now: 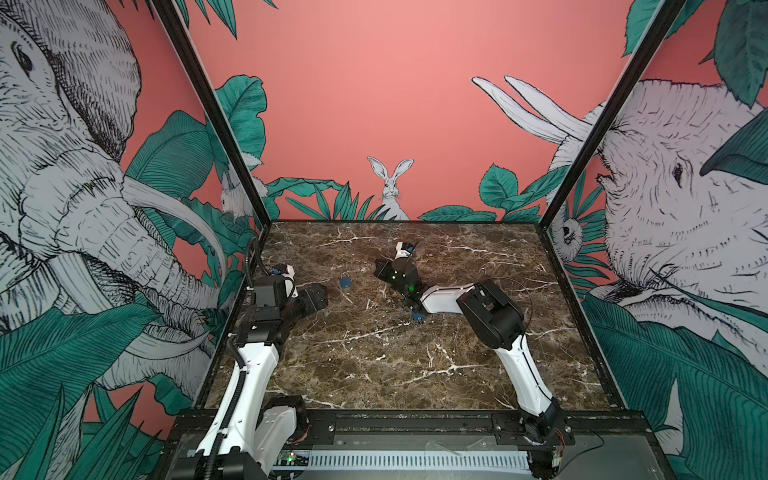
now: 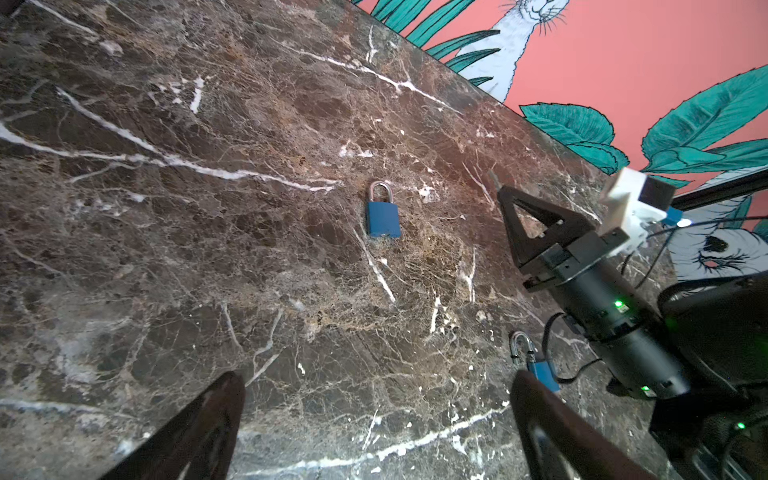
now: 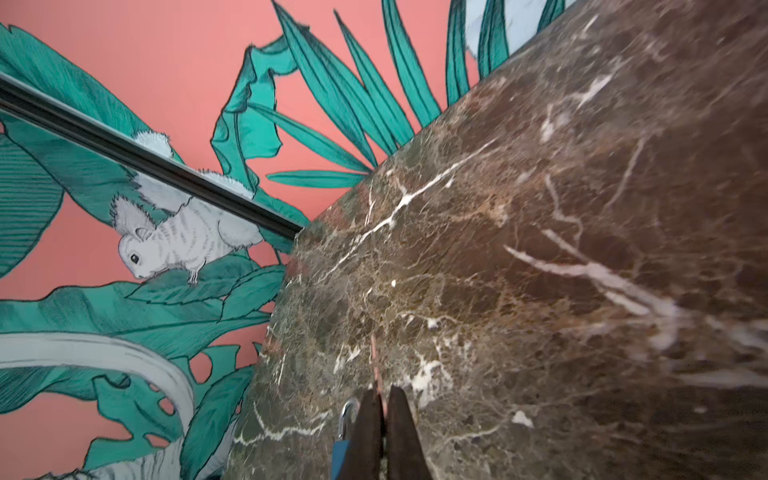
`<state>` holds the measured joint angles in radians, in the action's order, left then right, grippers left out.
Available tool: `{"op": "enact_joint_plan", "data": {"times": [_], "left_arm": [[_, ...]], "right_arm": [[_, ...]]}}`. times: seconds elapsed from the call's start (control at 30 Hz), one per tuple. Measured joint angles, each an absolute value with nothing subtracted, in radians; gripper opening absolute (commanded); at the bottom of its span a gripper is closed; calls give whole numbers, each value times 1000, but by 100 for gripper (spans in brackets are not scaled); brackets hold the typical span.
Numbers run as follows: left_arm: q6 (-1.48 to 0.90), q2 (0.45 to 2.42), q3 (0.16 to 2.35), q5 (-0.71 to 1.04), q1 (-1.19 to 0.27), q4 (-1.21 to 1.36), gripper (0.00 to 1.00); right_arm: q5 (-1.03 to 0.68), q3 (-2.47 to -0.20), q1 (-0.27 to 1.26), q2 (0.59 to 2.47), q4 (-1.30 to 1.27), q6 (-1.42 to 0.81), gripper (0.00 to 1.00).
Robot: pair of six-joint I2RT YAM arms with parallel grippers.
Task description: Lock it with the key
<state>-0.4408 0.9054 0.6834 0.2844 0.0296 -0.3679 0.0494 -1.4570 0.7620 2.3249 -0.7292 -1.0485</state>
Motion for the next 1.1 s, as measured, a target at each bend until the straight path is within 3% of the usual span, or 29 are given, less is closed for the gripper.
{"op": "enact_joint_plan", "data": {"times": [0.37, 1.1], "left_arm": [[-519, 921, 657, 400, 30, -311, 99], [-579, 768, 569, 418, 30, -246, 99]], "right_arm": [[-46, -1533, 793, 2412, -702, -1121, 0], [19, -1653, 857, 2464, -526, -1089, 2]]}}
